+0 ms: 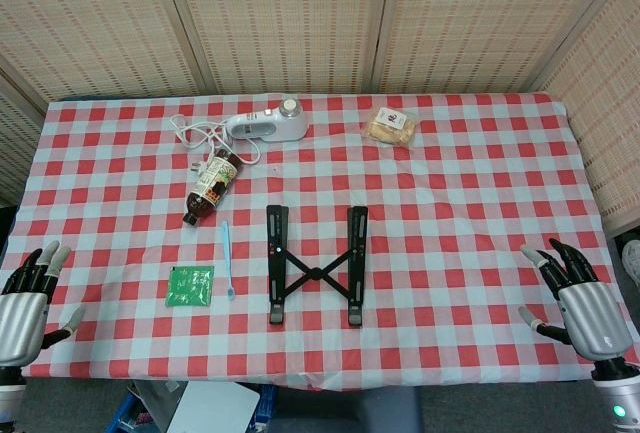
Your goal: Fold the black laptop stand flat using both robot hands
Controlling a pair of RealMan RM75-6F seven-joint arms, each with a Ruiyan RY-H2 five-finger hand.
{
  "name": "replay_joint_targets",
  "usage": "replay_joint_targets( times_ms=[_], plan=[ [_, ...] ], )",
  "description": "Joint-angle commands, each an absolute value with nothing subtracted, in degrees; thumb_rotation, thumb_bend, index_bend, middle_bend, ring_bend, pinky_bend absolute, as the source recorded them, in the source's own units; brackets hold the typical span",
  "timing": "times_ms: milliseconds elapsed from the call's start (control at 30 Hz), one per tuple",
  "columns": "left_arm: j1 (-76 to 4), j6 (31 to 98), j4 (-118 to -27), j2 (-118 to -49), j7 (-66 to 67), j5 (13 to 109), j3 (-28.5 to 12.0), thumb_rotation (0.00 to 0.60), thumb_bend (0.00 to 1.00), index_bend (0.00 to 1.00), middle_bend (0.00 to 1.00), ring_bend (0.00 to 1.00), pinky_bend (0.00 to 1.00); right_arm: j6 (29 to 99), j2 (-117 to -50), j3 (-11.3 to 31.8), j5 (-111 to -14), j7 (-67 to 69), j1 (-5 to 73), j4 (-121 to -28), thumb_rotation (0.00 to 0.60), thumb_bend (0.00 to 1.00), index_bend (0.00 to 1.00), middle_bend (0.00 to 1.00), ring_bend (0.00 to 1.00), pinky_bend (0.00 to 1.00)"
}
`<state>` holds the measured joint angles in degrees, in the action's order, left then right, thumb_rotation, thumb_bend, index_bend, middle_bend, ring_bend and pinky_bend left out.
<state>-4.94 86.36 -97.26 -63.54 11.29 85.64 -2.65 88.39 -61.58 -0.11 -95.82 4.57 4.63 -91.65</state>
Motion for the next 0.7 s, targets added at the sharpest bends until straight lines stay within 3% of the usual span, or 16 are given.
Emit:
replay_joint_targets(
  times_ms=[33, 700],
  plan=[
    [-5.0, 86.4, -97.2, -63.6, 11.3, 85.7, -2.7, 0.600, 0.26, 0.05, 0.00, 0.03, 0.17, 88.3, -61.5, -0.1, -95.8, 4.5, 4.6, -91.7, 0.600, 0.19, 0.12, 0.22, 0.05, 0.10],
    [-5.4, 86.0, -95.8, -64.6, 10.2, 86.5, -2.4, 0.600, 0.26, 0.05, 0.00, 0.03, 0.17, 82.2, -60.2, -0.8, -91.0, 2.7, 5.2, -96.0, 0.600, 0.19, 0.12, 0.21, 0.05, 0.10]
  ],
)
